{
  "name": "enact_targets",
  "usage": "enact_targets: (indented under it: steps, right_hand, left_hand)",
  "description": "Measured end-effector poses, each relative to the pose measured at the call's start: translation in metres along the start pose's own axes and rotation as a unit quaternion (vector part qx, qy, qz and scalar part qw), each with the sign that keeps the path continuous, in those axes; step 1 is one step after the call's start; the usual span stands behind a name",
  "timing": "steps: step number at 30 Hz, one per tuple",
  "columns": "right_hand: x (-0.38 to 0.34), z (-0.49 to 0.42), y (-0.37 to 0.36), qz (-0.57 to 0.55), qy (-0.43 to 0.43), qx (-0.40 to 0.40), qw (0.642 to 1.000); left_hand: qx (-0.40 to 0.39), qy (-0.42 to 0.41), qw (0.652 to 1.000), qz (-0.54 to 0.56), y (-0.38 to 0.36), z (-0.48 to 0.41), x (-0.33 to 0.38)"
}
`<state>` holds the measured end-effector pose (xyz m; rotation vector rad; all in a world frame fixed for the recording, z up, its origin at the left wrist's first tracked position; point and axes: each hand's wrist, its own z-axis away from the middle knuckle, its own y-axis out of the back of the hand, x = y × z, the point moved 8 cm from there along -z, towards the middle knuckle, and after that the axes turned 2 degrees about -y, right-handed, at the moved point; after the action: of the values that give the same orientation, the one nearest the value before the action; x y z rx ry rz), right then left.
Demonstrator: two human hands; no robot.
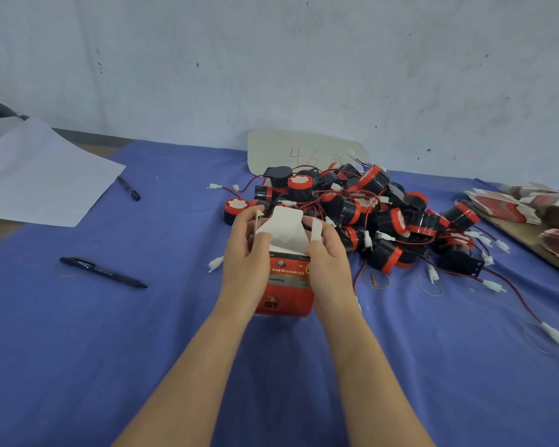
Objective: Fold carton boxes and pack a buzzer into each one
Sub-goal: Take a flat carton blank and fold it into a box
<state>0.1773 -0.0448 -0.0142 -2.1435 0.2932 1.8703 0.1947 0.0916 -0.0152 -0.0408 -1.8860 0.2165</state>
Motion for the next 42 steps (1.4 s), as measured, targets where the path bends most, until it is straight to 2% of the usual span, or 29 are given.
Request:
enact_targets:
  steps: [4,8,11,15,21,29,32,37,40,42]
  right_hand:
    - [0.003,-0.002,0.005,-0.003,-0.016,-0.01,1.0]
    - [0.01,-0.006,0.011,-0.025,-0.064,-0.038,0.997]
    - [0.019,-0.008,0.014,-0.028,-0.109,-0.054,0.992]
    - [0.029,-0.004,0.013,-0.043,-0.173,-0.063,0.982]
    - [0.042,-0.005,0.011,-0.052,-0.238,-0.052,0.968]
    - [0.035,-0.005,0.009,0.012,-0.207,-0.068,0.976]
    - [0.028,-0.006,0.01,0.056,-0.178,-0.076,0.979]
    - [0.027,-0.009,0.015,0.076,-0.157,-0.071,0.982]
    - [0.026,-0.012,0.018,0.068,-0.136,-0.054,0.987]
    - [0.024,-0.012,0.018,0.056,-0.125,-0.041,0.99]
  left_hand:
    - [0.007,0.098,0.993,0.07,0.006,-0.009,-0.01]
    - [-0.026,0.086,0.996,0.008,0.011,-0.013,-0.017]
    - [-0.091,0.153,0.981,0.079,0.001,-0.01,-0.028]
    - [-0.151,0.2,0.953,0.169,-0.008,-0.002,-0.029]
    - [-0.126,0.247,0.94,0.197,-0.01,0.004,-0.034]
    - [-0.136,0.263,0.931,0.216,-0.008,0.004,-0.039]
    - [-0.138,0.239,0.932,0.236,-0.008,-0.001,-0.035]
    - [-0.148,0.249,0.934,0.207,-0.008,-0.001,-0.039]
    - [-0.11,0.216,0.952,0.189,-0.005,-0.003,-0.038]
    - [-0.074,0.168,0.978,0.094,0.001,-0.007,-0.037]
